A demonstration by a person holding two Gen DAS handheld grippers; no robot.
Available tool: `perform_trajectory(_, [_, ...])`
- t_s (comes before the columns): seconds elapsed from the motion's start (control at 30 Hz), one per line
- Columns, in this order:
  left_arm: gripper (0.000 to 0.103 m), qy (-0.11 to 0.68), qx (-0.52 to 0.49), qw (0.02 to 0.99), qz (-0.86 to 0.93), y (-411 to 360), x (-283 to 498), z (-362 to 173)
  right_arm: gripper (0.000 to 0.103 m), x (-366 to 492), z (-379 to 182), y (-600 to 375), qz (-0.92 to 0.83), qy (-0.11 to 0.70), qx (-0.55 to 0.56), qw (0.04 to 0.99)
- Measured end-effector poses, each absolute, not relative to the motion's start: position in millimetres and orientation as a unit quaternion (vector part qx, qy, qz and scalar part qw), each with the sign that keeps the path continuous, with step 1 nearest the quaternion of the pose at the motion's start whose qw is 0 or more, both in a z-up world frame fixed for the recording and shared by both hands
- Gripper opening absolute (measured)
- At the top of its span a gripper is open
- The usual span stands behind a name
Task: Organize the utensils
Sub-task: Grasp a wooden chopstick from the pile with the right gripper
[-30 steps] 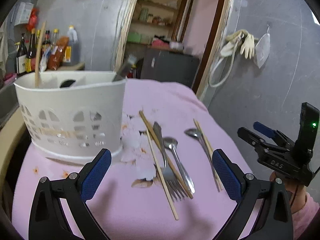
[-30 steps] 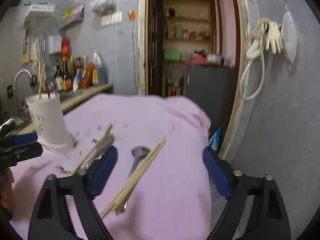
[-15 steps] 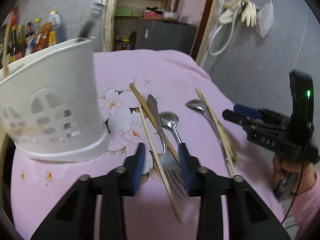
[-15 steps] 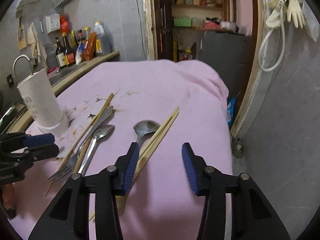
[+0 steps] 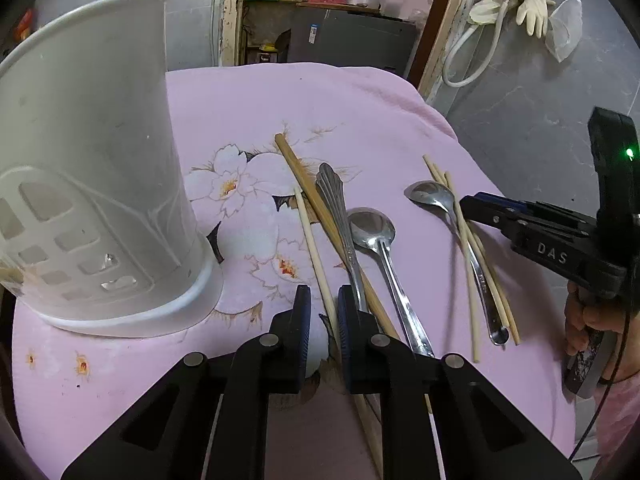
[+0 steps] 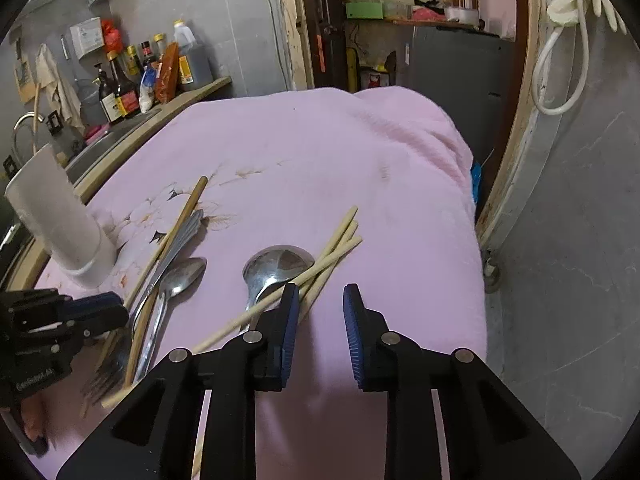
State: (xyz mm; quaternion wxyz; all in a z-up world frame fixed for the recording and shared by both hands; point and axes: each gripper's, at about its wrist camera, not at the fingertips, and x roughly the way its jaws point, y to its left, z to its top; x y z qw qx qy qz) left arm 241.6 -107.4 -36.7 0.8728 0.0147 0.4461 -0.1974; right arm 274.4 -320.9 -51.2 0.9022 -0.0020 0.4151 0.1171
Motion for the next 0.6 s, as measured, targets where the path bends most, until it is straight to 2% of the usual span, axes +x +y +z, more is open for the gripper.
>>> perform_trajectory(0.27, [0.011, 0.447, 0.021, 0.872, -0.198, -111.1, 241.5, -37.3, 0.009, 274.4, -52.0, -323.5, 0.143, 0.438, 0.019, 0.887])
perform_trajectory(0.33, [0.005, 0.448, 0.025, 0.871, -0.199, -117.5, 244.5, -37.8, 0.009, 270.2, -51.7, -322.7, 0.146, 0.442, 0.013, 0.885])
perform_trajectory(0.6, [0.005, 0.45, 0.031, 0.869, -0.201, -116.7, 233.7, -38.0, 0.006, 245.7, -47.4, -320.6, 0.144, 0.45, -0.025, 0.881])
